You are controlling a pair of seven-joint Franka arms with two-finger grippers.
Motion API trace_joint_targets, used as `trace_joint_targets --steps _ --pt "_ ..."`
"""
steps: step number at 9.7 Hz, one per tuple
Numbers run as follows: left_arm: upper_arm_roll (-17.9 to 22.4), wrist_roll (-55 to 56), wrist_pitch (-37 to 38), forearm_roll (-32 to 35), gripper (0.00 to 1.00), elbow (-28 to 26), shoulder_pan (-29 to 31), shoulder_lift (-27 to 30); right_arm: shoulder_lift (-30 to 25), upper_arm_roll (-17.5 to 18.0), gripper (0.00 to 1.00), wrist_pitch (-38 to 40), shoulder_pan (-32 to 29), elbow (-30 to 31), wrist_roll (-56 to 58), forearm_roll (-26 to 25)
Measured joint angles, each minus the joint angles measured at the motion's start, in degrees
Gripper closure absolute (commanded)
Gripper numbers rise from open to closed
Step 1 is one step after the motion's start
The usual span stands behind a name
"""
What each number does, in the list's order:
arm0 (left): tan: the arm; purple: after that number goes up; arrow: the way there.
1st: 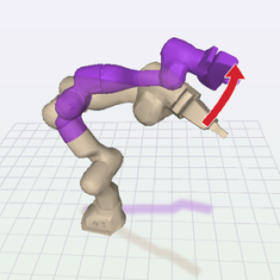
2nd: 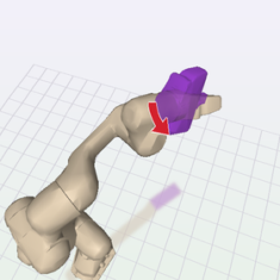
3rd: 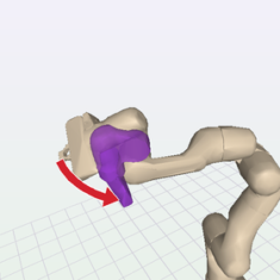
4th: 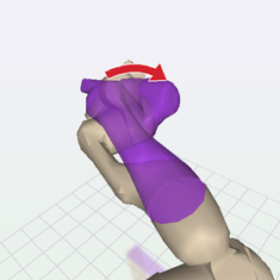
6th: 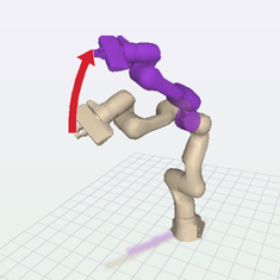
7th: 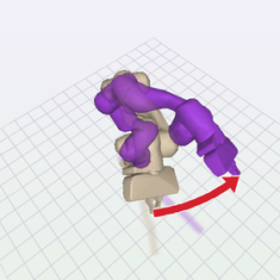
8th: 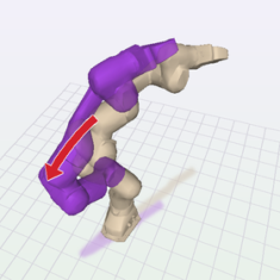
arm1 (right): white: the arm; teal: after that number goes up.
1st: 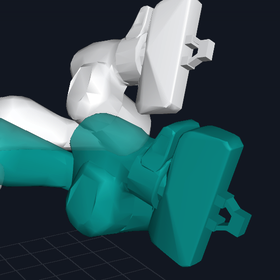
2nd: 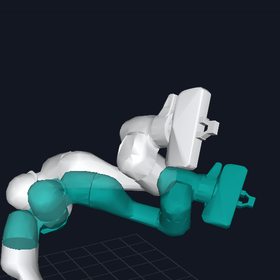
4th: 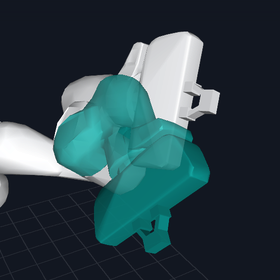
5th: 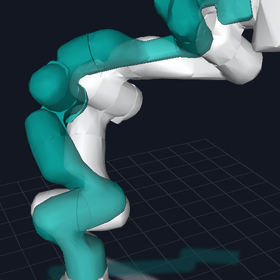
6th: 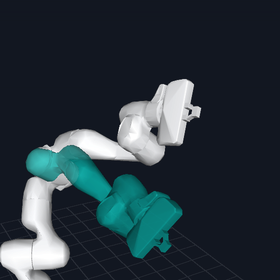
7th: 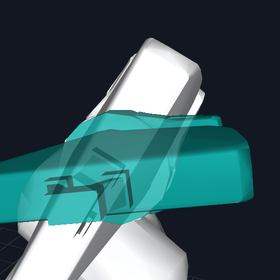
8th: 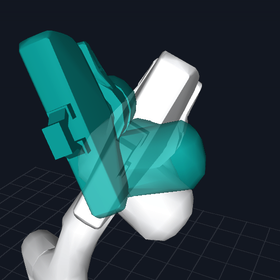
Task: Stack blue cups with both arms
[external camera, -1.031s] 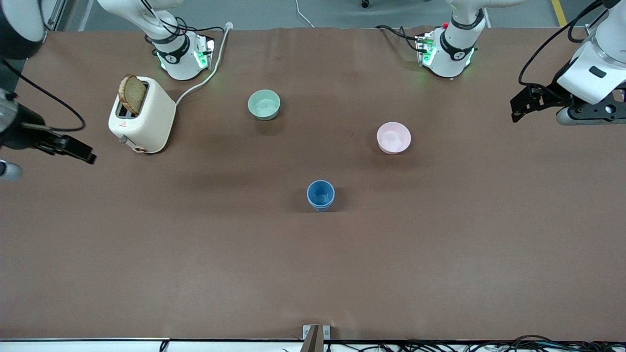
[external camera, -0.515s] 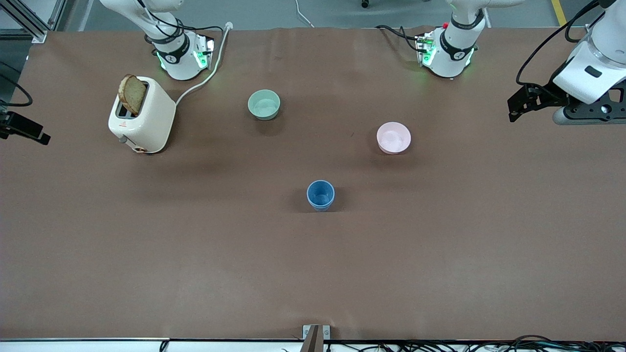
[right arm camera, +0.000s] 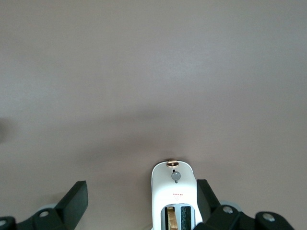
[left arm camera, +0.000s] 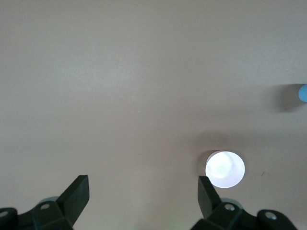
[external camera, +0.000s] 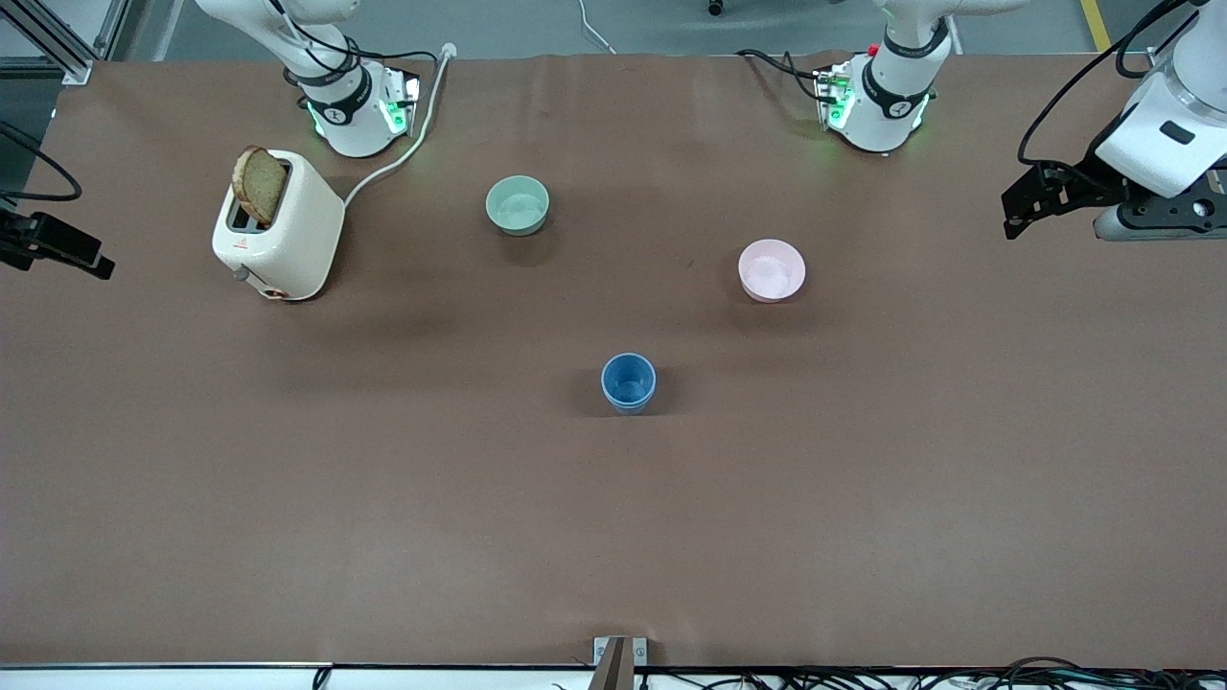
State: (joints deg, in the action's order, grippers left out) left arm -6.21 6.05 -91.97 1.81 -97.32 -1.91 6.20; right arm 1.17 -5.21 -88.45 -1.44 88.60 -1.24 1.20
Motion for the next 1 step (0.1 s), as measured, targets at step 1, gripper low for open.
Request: trace_joint_targets --steps 1 --pt "-0.04 0.0 0.0 -0.41 0.0 0.03 -0.05 -0.22 0.0 0.03 0.0 0.07 -0.05 0.0 0.0 0.0"
